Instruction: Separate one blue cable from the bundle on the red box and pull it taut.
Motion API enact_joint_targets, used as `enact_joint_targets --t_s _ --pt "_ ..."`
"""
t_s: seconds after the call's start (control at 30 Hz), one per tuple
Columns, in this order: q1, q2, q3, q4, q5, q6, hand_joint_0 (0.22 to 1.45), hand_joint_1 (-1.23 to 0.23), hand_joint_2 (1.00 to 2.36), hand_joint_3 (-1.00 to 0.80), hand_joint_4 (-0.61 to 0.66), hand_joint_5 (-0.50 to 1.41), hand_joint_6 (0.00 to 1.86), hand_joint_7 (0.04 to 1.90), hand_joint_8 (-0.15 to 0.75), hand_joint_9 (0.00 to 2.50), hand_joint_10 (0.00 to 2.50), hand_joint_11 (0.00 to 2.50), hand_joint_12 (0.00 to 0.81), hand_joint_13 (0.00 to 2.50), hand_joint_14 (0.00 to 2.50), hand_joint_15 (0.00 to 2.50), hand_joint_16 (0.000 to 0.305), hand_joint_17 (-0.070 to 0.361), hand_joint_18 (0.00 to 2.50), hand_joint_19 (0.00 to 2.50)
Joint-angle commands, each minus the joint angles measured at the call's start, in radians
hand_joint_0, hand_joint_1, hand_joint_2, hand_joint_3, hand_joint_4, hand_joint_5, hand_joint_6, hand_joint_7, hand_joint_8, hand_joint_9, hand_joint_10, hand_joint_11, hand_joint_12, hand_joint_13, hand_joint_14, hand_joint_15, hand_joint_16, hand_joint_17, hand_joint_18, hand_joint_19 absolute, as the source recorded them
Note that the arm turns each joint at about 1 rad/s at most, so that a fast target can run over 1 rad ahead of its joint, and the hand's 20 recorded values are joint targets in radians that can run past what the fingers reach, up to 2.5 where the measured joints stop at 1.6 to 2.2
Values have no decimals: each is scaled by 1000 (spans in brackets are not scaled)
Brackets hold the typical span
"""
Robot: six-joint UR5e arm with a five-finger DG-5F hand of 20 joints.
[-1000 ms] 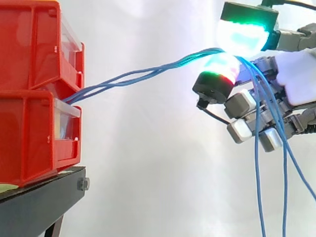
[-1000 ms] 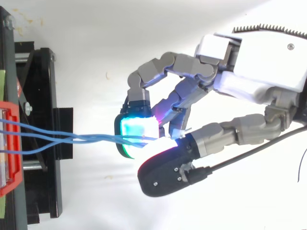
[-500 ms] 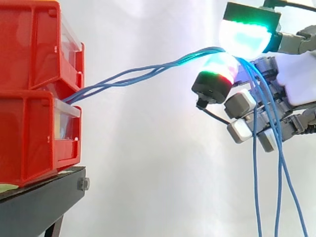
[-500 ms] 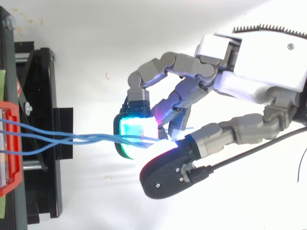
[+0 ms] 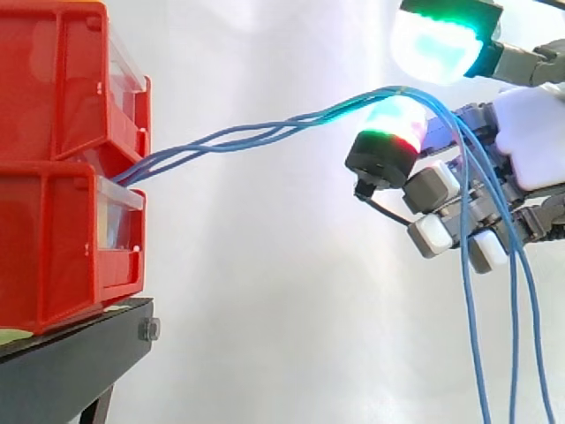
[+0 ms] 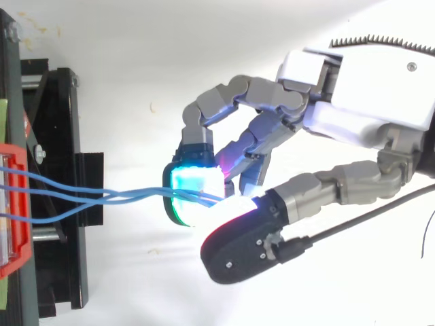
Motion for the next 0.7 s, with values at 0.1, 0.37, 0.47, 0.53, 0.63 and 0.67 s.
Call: enact_joint_targets --t_s 0.1,0.37,0.47,0.53,0.63,0.67 --pt "0 0 0 -1 0 3 471 -614 1000 -500 82 -167 859 1106 374 930 16 1011 426 862 15 642 56 125 882 760" --pt "0 0 0 -1 0 3 608 -671 1013 -275 40 -159 849 1129 343 937 18 1026 396 858 18 652 48 109 849 781" --pt "0 0 0 -1 0 3 620 -766 1015 -221 39 -164 857 1098 344 922 18 1044 394 860 18 644 49 111 865 756" --pt "0 0 0 -1 0 3 626 -804 1016 -205 36 -168 861 1087 335 903 19 1041 389 855 19 647 48 108 865 750" --pt "0 3 0 -2 0 6 682 -898 1019 -226 -39 -181 873 1111 320 889 18 1046 382 847 20 634 47 105 866 724" --pt "0 0 0 -4 0 6 703 -909 1017 -253 -77 -186 879 1130 320 890 19 1035 379 848 20 635 46 104 867 714"
